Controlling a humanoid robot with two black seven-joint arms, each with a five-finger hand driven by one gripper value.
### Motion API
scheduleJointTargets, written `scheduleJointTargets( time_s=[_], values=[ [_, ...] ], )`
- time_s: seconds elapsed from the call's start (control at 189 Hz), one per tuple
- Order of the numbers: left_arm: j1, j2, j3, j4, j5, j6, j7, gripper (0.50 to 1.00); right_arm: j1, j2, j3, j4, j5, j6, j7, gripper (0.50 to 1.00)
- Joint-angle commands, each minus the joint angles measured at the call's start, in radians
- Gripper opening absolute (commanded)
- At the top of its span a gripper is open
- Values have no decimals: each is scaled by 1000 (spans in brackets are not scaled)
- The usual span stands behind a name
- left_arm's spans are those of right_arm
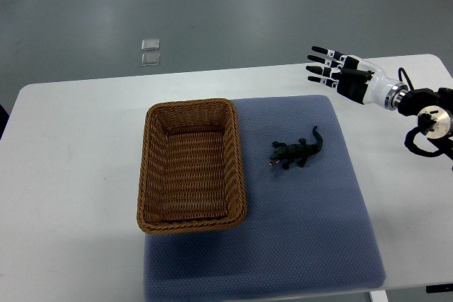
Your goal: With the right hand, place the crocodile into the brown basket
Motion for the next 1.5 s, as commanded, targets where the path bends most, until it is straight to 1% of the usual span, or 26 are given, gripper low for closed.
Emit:
scheduleJointTargets(
  time_s=[0.0,0.539,0.73,0.793,0.841,1.163,1.296,1.338,1.391,1.444,1.46,1.47,1.475,1.481,1.491,1.497],
  values=[
    [0,0,-1,1,-1,0,0,1000,0,0,1,1,2,9,0,928],
    [-5,0,2,6,-1,2,0,1000,2,1,3,-1,-1,-8,0,930],
    [-5,0,1,6,-1,2,0,1000,3,1,1,1,-5,12,5,930],
    [-5,0,2,6,-1,2,0,1000,14,7,1,4,-21,42,12,930],
    [-5,0,4,6,-1,2,0,1000,18,12,1,5,-36,52,22,930],
    [-5,0,2,6,-1,2,0,1000,20,12,-1,4,-97,55,29,930],
    [-5,0,4,6,-1,2,0,1000,21,11,1,4,-172,61,34,930],
    [-5,0,2,6,-1,2,0,1000,23,9,1,5,-211,65,49,930],
    [-5,0,2,6,-1,2,0,1000,37,4,-1,8,-274,79,92,930],
    [-5,0,2,6,-1,2,0,1000,60,1,-2,10,-369,85,149,928],
    [-5,0,2,6,-1,0,0,1000,66,-2,-2,13,-410,85,178,928],
    [-5,0,2,6,-1,0,0,1000,66,-2,-2,13,-410,85,178,928],
    [-5,0,2,6,-1,2,0,1000,68,-3,-1,15,-433,85,192,928],
    [-5,0,2,6,-1,2,0,1000,68,-3,-1,15,-433,85,192,928],
    [-5,0,2,6,-1,2,0,1000,68,-5,-1,16,-481,85,224,928],
    [-5,0,2,6,-1,2,0,1000,68,-5,-1,16,-481,85,224,928]
  ],
)
